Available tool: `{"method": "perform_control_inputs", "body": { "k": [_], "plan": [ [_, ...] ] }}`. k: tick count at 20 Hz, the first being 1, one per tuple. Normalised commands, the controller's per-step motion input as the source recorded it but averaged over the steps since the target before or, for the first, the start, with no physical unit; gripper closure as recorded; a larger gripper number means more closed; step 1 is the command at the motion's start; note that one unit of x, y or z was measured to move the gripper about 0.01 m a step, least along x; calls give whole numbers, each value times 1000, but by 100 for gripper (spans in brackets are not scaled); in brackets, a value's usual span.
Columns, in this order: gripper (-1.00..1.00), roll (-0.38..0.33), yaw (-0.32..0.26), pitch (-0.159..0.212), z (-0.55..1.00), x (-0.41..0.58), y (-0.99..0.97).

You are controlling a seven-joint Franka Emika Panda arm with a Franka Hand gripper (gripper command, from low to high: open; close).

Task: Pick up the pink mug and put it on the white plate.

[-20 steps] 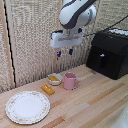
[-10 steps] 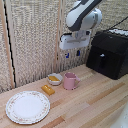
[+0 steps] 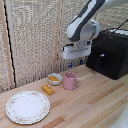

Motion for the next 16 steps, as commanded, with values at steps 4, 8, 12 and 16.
{"method": "perform_control_inputs", "body": {
  "k": [4,8,12,16],
  "plan": [
    [-100,0,88,11,-491,3,-14],
    [-100,-22,82,-2,-456,79,-68],
    [100,-43,90,-29,-294,109,-5],
    [100,-4,24,-5,-73,6,0]
  ]
}}
